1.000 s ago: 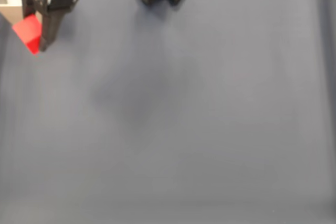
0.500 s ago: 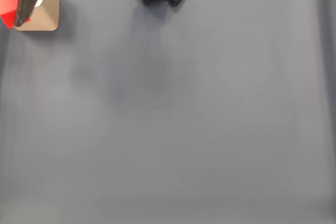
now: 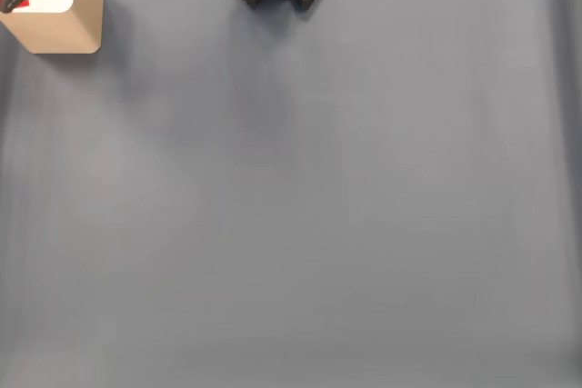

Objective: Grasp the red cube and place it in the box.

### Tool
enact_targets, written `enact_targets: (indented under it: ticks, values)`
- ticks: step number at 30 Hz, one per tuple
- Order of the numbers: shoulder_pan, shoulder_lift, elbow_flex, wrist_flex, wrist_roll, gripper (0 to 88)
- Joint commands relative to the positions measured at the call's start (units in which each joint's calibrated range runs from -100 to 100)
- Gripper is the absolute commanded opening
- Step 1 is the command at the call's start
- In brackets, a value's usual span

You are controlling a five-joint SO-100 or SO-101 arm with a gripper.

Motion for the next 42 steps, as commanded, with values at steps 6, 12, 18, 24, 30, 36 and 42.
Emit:
enact_targets:
  ticks: [6, 12, 18, 24, 30, 36, 42]
  values:
    - [3.89, 1.16, -1.35, -2.57, 0.00, 0.7]
    - [5.45, 1.24, -0.98, -2.65, 0.00, 0.4]
    - [7.23, 0.03, 0.39, -2.65, 0.15, 0.1]
    - [8.93, -2.22, 2.39, -2.08, 0.05, 0.1]
    - [10.00, -3.69, 3.85, -2.08, -0.10, 0.2]
    - [10.42, -3.87, 4.31, -2.32, -0.15, 0.3]
    - [10.85, -3.95, 4.86, -2.40, -0.15, 0.3]
